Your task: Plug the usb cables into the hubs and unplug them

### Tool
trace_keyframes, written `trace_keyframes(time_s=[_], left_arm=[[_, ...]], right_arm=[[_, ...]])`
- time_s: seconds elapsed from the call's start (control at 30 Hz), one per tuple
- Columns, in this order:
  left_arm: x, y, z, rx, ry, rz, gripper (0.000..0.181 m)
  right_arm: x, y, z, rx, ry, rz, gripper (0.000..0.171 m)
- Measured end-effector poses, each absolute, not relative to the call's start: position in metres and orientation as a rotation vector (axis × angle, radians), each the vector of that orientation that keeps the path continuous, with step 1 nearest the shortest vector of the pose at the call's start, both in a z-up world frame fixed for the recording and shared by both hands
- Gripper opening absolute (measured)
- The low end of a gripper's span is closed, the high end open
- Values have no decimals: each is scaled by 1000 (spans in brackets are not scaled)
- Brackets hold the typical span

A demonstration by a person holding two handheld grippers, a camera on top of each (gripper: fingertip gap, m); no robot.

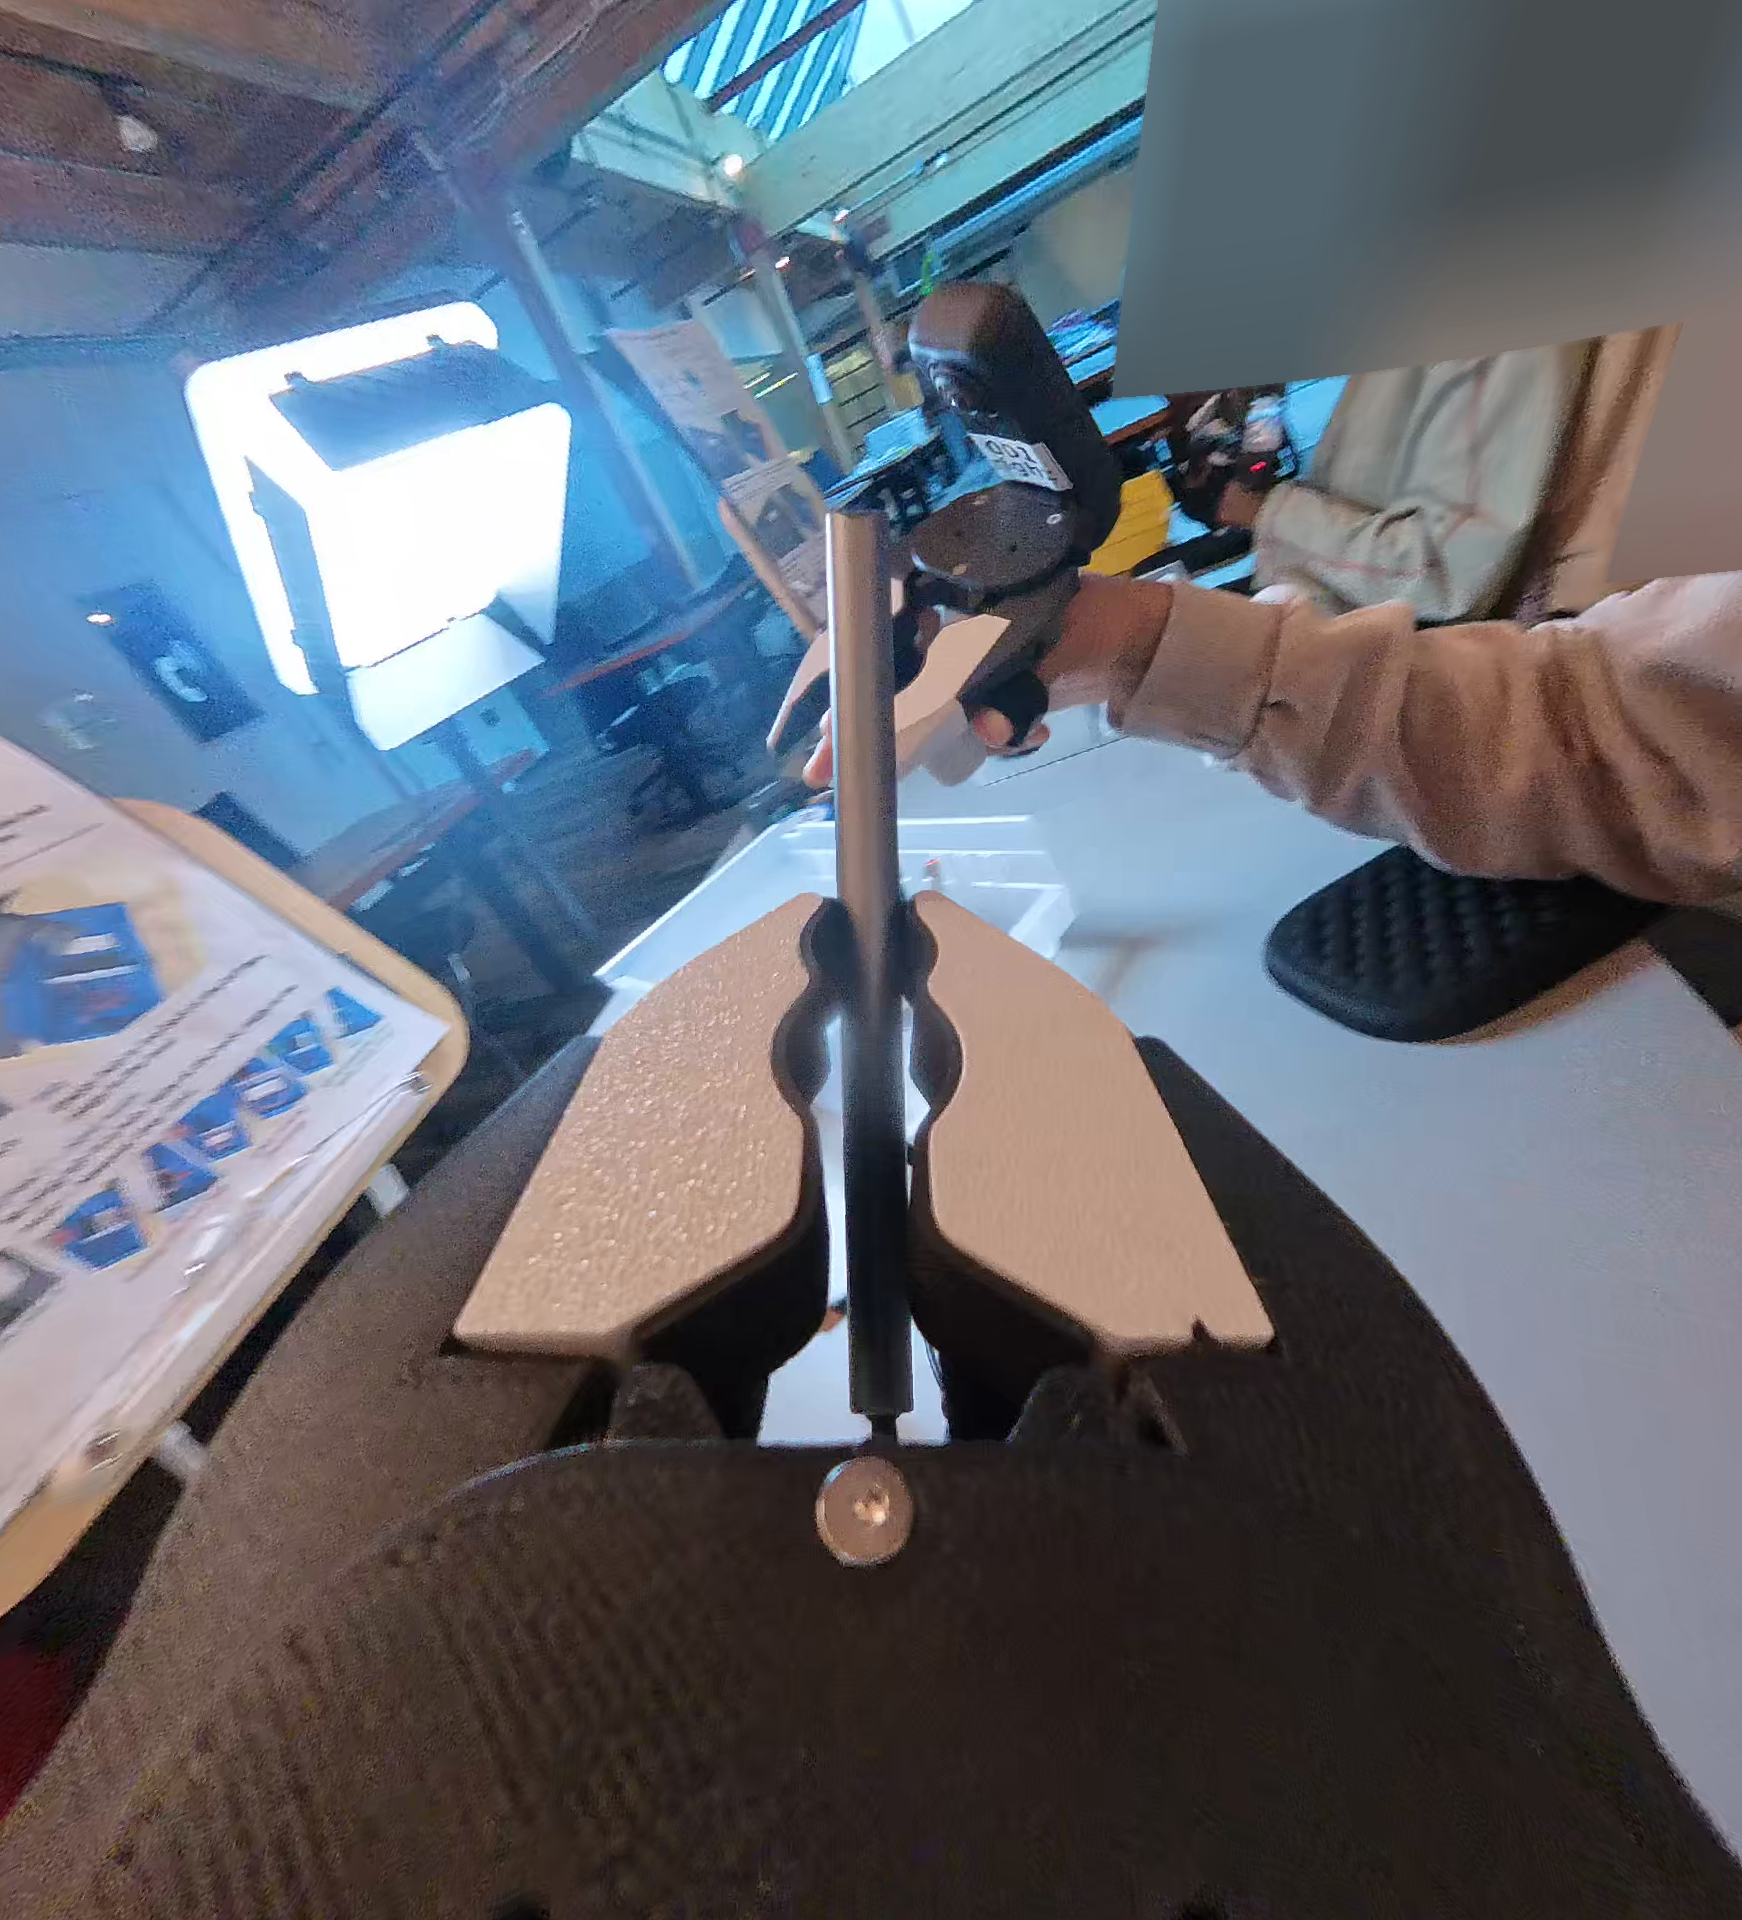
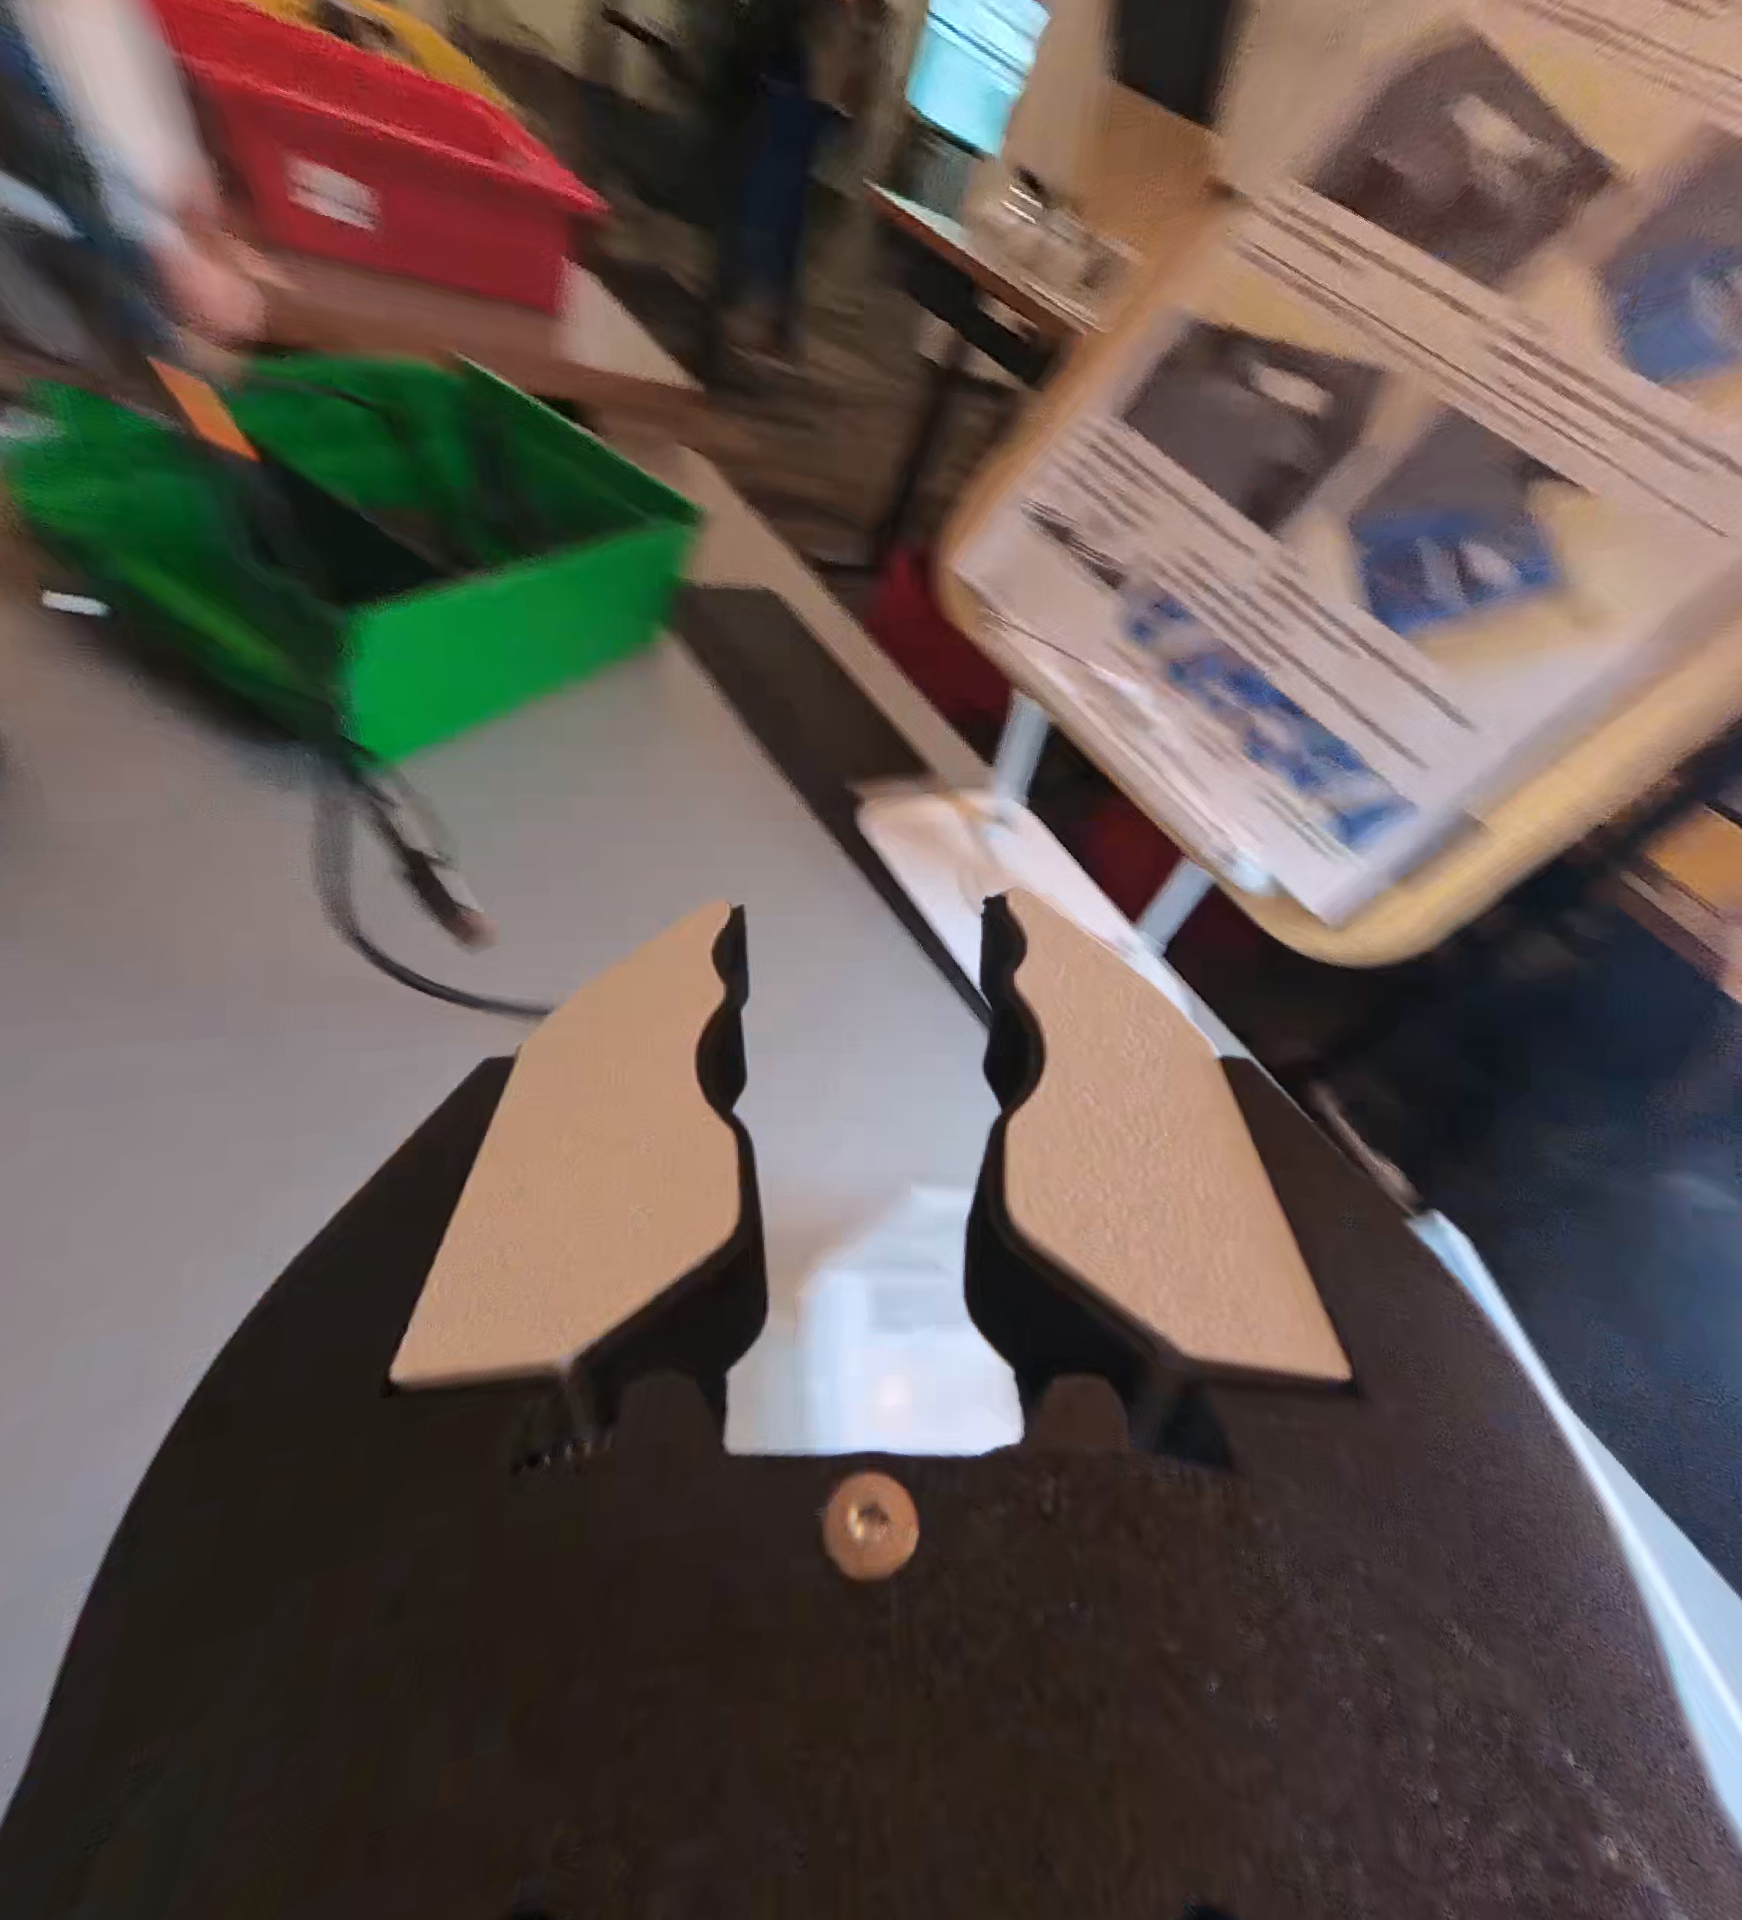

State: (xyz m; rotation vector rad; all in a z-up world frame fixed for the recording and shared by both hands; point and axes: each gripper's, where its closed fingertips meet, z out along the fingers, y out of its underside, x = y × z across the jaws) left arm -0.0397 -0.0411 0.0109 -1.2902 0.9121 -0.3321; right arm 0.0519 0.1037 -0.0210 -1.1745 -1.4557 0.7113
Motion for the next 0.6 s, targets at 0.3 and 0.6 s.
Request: trace_keyframes(time_s=[0.3,0.6], left_arm=[[14,-40,-24,-1305,1056,-461,11],[11,-36,-46,-1379,1153,-369,20]], right_arm=[[-28,-39,-75,-832,-1763,958,12],[-20,-34,-77,-853,-1818,918,7]])
